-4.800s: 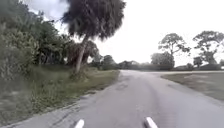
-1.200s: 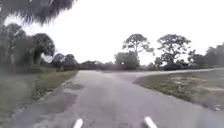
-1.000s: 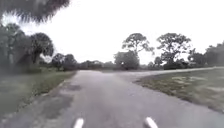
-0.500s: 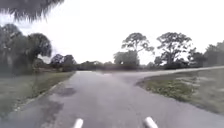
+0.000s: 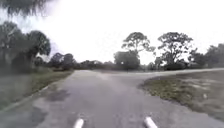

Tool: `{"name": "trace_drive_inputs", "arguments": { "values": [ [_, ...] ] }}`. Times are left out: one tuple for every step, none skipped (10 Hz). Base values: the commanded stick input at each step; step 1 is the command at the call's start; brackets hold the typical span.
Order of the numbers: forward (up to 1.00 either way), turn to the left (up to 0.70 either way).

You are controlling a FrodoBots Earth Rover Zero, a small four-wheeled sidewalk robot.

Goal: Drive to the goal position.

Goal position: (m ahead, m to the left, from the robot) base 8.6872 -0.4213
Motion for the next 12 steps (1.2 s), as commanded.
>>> {"name": "trace_drive_inputs", "arguments": {
  "values": [
    [0.85, 0.0],
    [0.85, 0.0],
    [0.85, 0.0],
    [0.85, 0.07],
    [0.85, 0.18],
    [0.85, 0.32],
    [0.85, 0.34],
    [0.85, 0.34],
    [0.85, 0.3],
    [0.85, 0.24],
    [0.85, 0.09],
    [0.85, 0.0]
  ]
}}
